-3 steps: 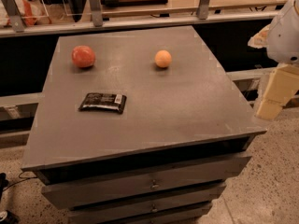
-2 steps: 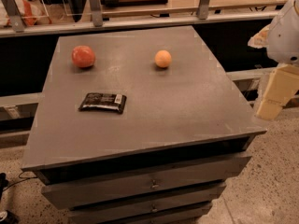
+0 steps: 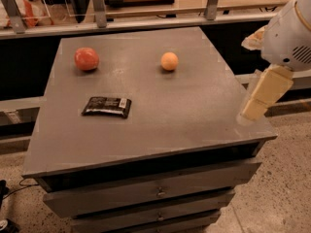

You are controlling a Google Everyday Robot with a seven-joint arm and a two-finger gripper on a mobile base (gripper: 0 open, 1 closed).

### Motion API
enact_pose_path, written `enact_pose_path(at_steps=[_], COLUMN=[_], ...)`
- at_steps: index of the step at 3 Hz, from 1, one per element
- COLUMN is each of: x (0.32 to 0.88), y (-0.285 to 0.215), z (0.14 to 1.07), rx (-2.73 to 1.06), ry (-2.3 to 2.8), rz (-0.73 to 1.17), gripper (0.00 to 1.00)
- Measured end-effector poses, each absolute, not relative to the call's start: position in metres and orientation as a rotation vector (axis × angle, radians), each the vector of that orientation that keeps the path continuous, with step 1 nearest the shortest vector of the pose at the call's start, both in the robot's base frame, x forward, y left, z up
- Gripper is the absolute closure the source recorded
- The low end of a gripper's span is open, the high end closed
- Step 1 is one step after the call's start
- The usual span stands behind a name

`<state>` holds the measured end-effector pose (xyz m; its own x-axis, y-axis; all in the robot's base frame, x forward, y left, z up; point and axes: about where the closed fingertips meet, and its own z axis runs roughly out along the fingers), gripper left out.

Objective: Pick rxbar chocolate

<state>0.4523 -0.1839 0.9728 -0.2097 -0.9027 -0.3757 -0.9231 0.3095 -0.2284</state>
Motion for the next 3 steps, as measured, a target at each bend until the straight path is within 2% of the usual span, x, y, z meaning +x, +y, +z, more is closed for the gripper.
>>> enact_pose_path(at_steps=[1,3], x=[0.461,0.458], y=[-0.158,-0.156], z=[0.966,0.954], rx=[-1.506,-1.447], ry=[2.085,2.125], rz=[0.160,0.179], gripper=[0.00,0.00])
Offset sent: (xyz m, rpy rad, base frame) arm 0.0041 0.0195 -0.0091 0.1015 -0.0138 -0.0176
